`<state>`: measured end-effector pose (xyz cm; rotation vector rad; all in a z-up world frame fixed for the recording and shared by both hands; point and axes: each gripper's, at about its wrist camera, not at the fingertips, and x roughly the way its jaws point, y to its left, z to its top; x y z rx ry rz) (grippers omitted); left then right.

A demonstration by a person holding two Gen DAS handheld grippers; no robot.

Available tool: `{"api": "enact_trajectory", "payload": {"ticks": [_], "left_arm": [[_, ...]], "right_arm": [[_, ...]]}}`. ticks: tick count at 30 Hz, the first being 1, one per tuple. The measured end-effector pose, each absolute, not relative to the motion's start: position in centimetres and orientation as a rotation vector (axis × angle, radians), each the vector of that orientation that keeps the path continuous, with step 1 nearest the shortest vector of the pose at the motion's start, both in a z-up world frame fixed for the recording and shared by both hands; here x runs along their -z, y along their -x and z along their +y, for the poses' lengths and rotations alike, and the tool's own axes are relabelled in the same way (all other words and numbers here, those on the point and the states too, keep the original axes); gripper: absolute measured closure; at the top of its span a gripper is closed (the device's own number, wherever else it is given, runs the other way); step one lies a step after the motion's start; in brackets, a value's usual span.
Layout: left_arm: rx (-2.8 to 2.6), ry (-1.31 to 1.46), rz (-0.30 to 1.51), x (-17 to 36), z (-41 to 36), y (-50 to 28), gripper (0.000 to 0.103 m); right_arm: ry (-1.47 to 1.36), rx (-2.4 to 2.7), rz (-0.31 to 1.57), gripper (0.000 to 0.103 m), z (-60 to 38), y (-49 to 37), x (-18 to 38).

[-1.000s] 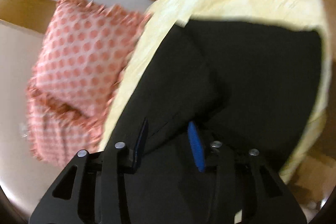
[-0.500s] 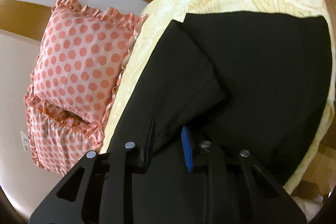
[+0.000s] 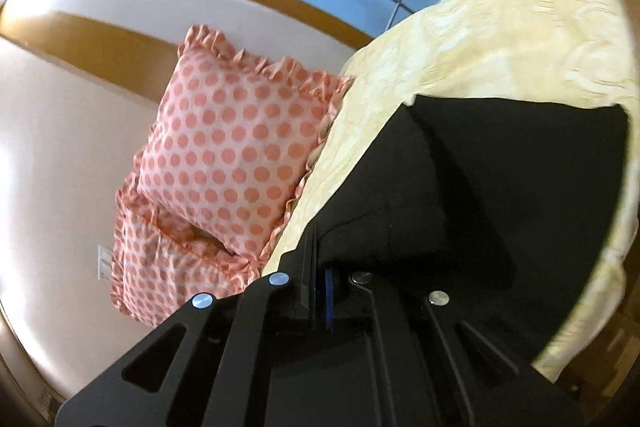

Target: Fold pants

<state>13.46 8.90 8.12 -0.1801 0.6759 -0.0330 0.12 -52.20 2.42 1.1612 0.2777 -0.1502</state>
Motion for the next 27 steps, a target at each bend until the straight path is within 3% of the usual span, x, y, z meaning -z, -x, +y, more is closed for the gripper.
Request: {"api": "enact_trajectory", "payload": {"ticks": [5, 10, 17, 19, 20, 21, 22, 24, 27], "left_arm": [[0.065, 0.373, 0.722, -8.6, 12.0, -19.5, 0.002], [-0.015, 0.304, 0.804, -8.3, 12.0, -27.8, 0.005], [-0.173, 0.398, 0.983, -4.3, 15.0, -37.1, 0.025], [-0.211, 0.487, 0.995, -3.4, 16.7, -38.2, 0.035], [-0.223, 0.523, 0.995, -3.1, 17.5, -38.3, 0.050], [-0.239, 0.555, 0.993, -2.9, 18.4, -38.1, 0.071], [-0.238, 0.568, 0.992, -2.8, 18.9, -37.8, 0.081], [-0.232, 0.566, 0.990, -3.1, 19.8, -36.4, 0.090], [-0.208, 0.531, 0.909, -5.5, 20.4, -31.6, 0.092]], "right_arm": [[-1.203, 0.175, 0.296, 0.100, -53.2, 0.1, -0.9], [-1.205, 0.165, 0.303, 0.100, -53.5, 0.1, -0.7], [-1.202, 0.177, 0.327, 0.100, -53.9, 0.0, -0.5], [-1.195, 0.181, 0.330, 0.100, -54.0, 0.0, -0.5], [-1.186, 0.184, 0.332, 0.100, -54.0, -0.1, -0.5], [-1.175, 0.189, 0.335, 0.100, -54.0, -0.1, -0.5], [-1.170, 0.191, 0.336, 0.100, -53.9, -0.2, -0.6], [-1.166, 0.188, 0.333, 0.100, -54.0, -0.5, -0.7], [-1.143, 0.187, 0.321, 0.100, -54.1, -0.7, -1.5]]}}
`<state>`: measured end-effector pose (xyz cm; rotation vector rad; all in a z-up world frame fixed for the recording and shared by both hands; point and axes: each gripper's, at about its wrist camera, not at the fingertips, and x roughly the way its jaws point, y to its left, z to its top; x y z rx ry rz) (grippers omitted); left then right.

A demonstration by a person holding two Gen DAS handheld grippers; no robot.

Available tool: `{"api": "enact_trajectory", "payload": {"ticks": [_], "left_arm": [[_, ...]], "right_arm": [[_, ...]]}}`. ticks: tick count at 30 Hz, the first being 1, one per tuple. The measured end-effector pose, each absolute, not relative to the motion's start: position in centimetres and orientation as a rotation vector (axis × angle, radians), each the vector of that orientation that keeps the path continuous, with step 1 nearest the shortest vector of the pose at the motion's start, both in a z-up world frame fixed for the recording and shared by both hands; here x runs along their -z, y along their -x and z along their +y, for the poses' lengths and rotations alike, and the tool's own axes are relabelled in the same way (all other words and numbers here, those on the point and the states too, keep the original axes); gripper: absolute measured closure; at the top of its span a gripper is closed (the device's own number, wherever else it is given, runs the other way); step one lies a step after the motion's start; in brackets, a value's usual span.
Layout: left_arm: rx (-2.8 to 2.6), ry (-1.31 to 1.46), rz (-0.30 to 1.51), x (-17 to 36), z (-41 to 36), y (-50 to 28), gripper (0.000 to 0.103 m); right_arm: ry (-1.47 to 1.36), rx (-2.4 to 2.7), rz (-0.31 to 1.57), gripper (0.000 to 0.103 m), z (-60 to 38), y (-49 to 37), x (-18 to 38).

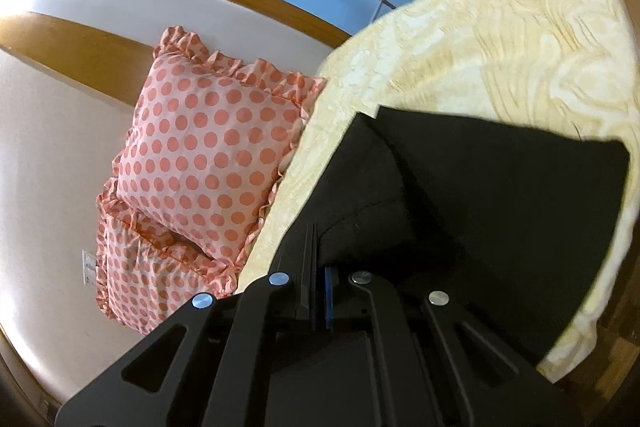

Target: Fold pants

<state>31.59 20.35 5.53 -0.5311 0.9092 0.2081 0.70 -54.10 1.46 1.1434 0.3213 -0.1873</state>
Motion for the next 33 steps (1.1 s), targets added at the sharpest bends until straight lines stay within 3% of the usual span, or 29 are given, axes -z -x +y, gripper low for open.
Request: {"api": "enact_trajectory", "payload": {"ticks": [6, 9, 13, 16, 21, 24, 29, 33], "left_arm": [[-0.166, 0.480, 0.705, -11.2, 20.1, -15.6, 0.092], [-0.195, 0.472, 0.653, -10.3, 20.0, -8.3, 0.090], [-0.270, 0.491, 0.694, -5.3, 19.6, -2.6, 0.089], [-0.288, 0.556, 0.726, -2.7, 20.2, -1.0, 0.088], [-0.267, 0.597, 0.686, -3.3, 20.9, -0.6, 0.077], [-0.250, 0.603, 0.688, -3.4, 20.7, -1.6, 0.077], [-0.232, 0.609, 0.705, -3.1, 20.4, -1.9, 0.077], [-0.218, 0.620, 0.717, -2.5, 20.6, -1.7, 0.078]], "right_arm": [[-1.073, 0.188, 0.256, 0.100, -54.5, 0.1, -4.0], [-1.067, 0.212, 0.248, 0.100, -55.0, 0.9, -4.0], [-1.093, 0.251, 0.292, 0.100, -55.5, 1.2, -2.3], [-1.113, 0.264, 0.328, 0.100, -55.4, 1.1, -1.3], [-1.115, 0.273, 0.344, 0.100, -55.6, 1.3, -0.8], [-1.138, 0.256, 0.380, 0.100, -56.4, 0.0, -0.9], [-0.922, 0.267, 0.263, 0.100, -55.5, 1.3, -6.4], [-1.007, 0.350, 0.388, 0.100, -56.1, 3.0, -1.8]]}}
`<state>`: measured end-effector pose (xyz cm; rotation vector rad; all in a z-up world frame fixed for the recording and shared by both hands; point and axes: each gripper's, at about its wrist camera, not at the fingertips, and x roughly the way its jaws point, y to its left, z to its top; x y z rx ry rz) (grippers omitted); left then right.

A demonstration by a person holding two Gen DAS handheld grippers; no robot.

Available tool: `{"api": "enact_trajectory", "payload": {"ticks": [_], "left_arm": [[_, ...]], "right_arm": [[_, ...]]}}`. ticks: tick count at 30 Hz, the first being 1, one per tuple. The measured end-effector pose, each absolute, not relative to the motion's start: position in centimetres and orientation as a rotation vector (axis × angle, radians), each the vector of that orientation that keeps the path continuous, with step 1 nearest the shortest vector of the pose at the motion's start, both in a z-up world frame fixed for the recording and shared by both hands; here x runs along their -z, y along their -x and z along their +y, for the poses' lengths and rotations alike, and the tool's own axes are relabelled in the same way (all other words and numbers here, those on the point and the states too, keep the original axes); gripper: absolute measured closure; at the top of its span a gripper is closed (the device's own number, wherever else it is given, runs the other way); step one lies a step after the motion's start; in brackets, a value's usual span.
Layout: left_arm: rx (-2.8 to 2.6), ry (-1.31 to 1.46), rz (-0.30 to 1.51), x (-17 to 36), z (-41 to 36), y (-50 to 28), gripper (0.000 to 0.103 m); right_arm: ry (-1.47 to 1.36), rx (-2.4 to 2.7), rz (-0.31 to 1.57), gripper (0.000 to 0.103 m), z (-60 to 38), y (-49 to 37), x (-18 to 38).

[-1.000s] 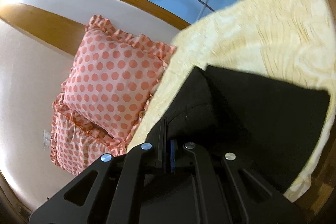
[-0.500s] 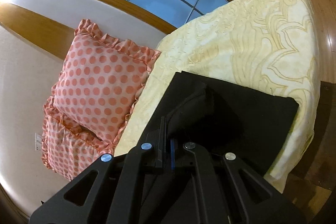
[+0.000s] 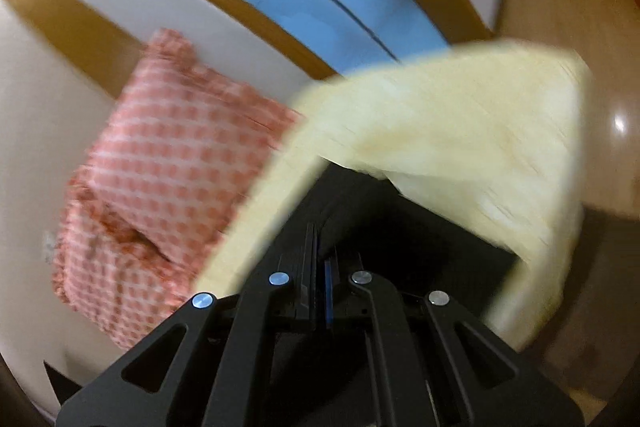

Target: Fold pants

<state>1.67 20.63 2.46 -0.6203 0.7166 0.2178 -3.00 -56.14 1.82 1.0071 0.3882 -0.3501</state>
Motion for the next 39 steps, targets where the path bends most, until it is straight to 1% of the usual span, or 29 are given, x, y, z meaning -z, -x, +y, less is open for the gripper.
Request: {"api": "enact_trajectory", "payload": {"ticks": [2, 3, 6, 10, 14, 15, 17, 19, 20, 21, 22, 23, 24, 26, 29, 31, 32, 34, 36, 37, 39], "left_arm": [[-0.218, 0.600, 0.722, -2.6, 20.6, -1.6, 0.080], [-0.219, 0.585, 0.725, -2.7, 20.6, -1.5, 0.083], [-0.213, 0.562, 0.731, -2.9, 20.8, -1.1, 0.087], [-0.207, 0.559, 0.730, -2.7, 21.2, -0.1, 0.090], [-0.196, 0.562, 0.713, -2.3, 21.4, 0.6, 0.089], [-0.195, 0.567, 0.702, -2.3, 21.4, 0.8, 0.086], [-0.196, 0.564, 0.687, -2.3, 21.3, 1.0, 0.082], [-0.195, 0.553, 0.667, -2.4, 21.2, 1.4, 0.075], [-0.199, 0.548, 0.658, -2.5, 21.1, 1.6, 0.066], [-0.228, 0.536, 0.639, -2.7, 21.2, 2.0, 0.050], [-0.262, 0.524, 0.614, -3.0, 21.3, 2.5, 0.042], [-0.326, 0.508, 0.571, -3.5, 21.6, 3.2, 0.030], [-0.361, 0.498, 0.544, -3.8, 21.8, 3.6, 0.026], [-0.416, 0.477, 0.499, -4.5, 22.0, 4.4, 0.025], [-0.445, 0.439, 0.461, -5.4, 21.7, 4.6, 0.018], [-0.419, 0.411, 0.451, -5.9, 20.9, 4.0, 0.017], [-0.400, 0.400, 0.450, -6.1, 20.4, 3.7, 0.017], [-0.344, 0.363, 0.457, -6.1, 18.8, 2.7, 0.014], [-0.293, 0.315, 0.464, -6.1, 17.3, 1.8, 0.013], [-0.277, 0.298, 0.466, -6.0, 16.7, 1.4, 0.012], [-0.240, 0.249, 0.475, -5.9, 15.3, 0.6, 0.010]], "right_arm": [[-1.041, 0.368, 0.400, 0.100, -56.1, 4.2, -0.2], [-1.048, 0.371, 0.400, 0.100, -56.0, 4.5, 0.1], [-1.035, 0.377, 0.389, 0.100, -55.3, 5.6, -0.1], [-0.975, 0.389, 0.377, 0.100, -54.1, 6.4, -1.2], [-0.960, 0.397, 0.385, 0.100, -53.9, 6.3, -1.4], [-0.963, 0.402, 0.391, 0.100, -53.9, 6.2, -1.2], [-0.969, 0.407, 0.396, 0.100, -54.1, 6.2, -0.9], [-0.976, 0.409, 0.399, 0.100, -54.2, 6.2, -0.6], [-0.980, 0.410, 0.400, 0.100, -54.2, 6.3, -0.5], [-0.988, 0.402, 0.399, 0.100, -54.2, 6.4, -0.5], [-0.992, 0.402, 0.399, 0.100, -54.3, 6.4, -0.4], [-1.004, 0.401, 0.404, 0.100, -54.4, 6.4, -0.3], [-1.013, 0.399, 0.406, 0.100, -54.4, 6.5, -0.2], [-1.052, 0.400, 0.406, 0.098, -54.8, 6.8, 0.1], [-1.087, 0.394, 0.399, 0.097, -55.1, 7.3, 0.2], [-1.100, 0.398, 0.390, 0.096, -55.3, 7.4, 0.3], [-1.104, 0.408, 0.385, 0.094, -55.3, 7.6, 0.3], [-1.098, 0.438, 0.372, 0.086, -55.5, 7.9, 0.1], [-1.080, 0.466, 0.355, 0.059, -55.8, 8.3, -0.3], [-1.074, 0.460, 0.334, 0.055, -56.0, 8.4, -0.5], [-1.054, 0.472, 0.316, 0.055, -56.4, 8.3, -1.1]]}}
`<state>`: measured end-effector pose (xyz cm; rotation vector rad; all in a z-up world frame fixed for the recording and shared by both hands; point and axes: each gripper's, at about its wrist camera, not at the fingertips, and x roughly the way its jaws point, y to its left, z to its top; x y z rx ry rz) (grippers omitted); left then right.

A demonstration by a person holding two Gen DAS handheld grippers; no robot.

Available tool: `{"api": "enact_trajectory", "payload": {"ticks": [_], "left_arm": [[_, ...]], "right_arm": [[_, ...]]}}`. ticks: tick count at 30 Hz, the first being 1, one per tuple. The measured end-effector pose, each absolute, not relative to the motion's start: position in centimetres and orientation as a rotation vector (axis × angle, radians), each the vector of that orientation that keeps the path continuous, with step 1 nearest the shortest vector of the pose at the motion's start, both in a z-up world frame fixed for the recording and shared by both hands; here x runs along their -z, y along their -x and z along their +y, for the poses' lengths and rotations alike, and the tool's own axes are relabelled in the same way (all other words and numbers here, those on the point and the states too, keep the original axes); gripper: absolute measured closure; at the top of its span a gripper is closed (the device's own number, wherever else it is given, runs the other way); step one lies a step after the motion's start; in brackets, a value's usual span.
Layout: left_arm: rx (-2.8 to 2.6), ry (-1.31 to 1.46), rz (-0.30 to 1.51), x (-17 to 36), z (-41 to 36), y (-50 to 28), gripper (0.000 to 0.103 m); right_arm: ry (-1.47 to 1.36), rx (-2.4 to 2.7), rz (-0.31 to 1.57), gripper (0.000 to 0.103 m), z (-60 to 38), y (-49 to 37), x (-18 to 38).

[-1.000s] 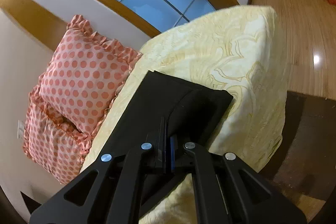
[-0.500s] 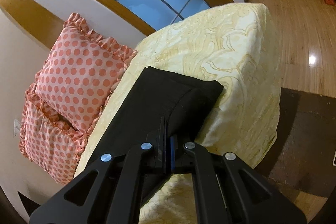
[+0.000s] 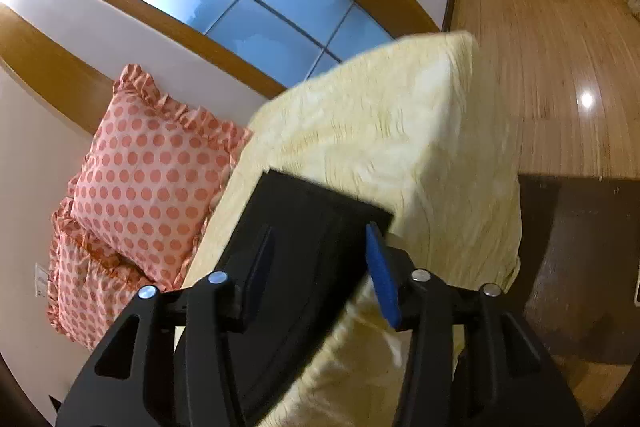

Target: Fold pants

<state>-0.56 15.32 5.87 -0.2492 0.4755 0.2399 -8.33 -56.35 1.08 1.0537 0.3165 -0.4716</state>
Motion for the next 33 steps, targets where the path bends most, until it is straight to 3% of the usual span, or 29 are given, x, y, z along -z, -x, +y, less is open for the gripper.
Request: {"api": "enact_trajectory", "payload": {"ticks": [17, 28, 31, 32, 33], "left_arm": [[-0.138, 0.260, 0.598, -2.4, 13.8, -1.8, 0.007], [-0.144, 0.205, 0.617, -1.2, 12.9, -2.1, 0.002], [-0.136, 0.195, 0.615, -1.2, 12.8, -2.0, 0.002], [-0.131, 0.196, 0.613, -1.2, 12.8, -1.9, 0.002], [-0.123, 0.198, 0.607, -1.1, 12.9, -1.8, 0.002]], "right_arm": [[-0.971, 0.536, 0.334, 0.055, -56.8, 8.3, -0.5], [-0.895, 0.286, 0.382, 0.056, -52.2, 5.8, -0.1], [-0.942, 0.319, 0.361, 0.080, -52.8, 5.5, 0.5], [-0.967, 0.327, 0.362, 0.092, -53.2, 5.4, 0.9], [-0.980, 0.333, 0.365, 0.095, -53.5, 5.3, 1.1]]}}
